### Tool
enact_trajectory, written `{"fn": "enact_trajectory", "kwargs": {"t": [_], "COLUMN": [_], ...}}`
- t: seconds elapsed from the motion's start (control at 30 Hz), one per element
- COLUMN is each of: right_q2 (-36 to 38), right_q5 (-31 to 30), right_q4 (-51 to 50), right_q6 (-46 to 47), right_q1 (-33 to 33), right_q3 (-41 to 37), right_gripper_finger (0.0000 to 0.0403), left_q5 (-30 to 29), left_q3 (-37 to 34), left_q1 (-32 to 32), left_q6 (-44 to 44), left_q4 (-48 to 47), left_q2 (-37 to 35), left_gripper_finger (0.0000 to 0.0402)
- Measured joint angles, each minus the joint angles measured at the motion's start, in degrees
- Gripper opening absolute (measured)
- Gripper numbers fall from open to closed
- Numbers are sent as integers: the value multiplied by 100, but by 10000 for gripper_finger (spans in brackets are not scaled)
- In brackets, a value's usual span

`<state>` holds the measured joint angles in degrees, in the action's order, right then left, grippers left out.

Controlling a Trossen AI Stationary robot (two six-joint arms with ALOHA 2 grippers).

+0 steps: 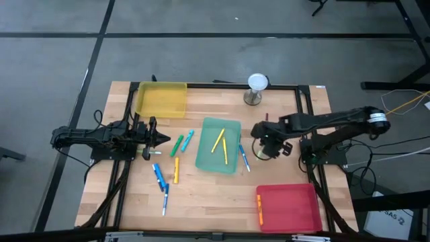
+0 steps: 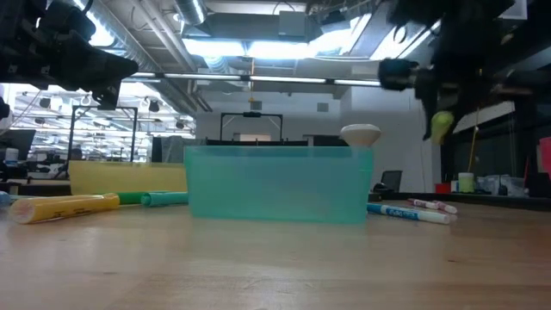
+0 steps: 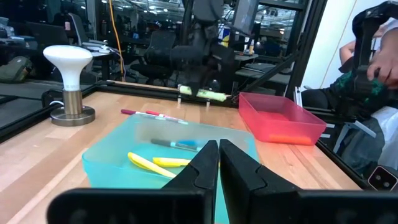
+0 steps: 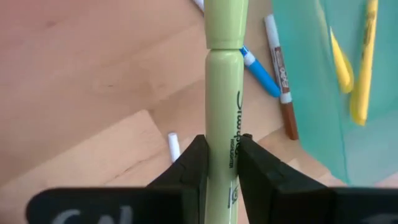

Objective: Pick & Place Markers
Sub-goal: Put the light green highlighter pen into the pink bin

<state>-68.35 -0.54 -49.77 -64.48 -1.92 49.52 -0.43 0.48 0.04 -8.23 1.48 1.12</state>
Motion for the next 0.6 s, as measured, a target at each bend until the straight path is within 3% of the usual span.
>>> {"fn": "enact_trajectory", "kwargs": {"t": [0.27,0.6], "right_q2": [254,-33], "right_q5": [-268,-542], "right_q4": [-253,-286], "right_q6": [132,817], "right_q1": [-1096,-2367], "right_q3": [8,491], "right_gripper_finger": [65,65], "left_q5": [0,0], "left_q3": [0,0], "left_q1": [0,0], "left_q6": [0,0], "left_q4": [0,0], "left_q2": [1,-1], "left_gripper_finger": [8,13]}}
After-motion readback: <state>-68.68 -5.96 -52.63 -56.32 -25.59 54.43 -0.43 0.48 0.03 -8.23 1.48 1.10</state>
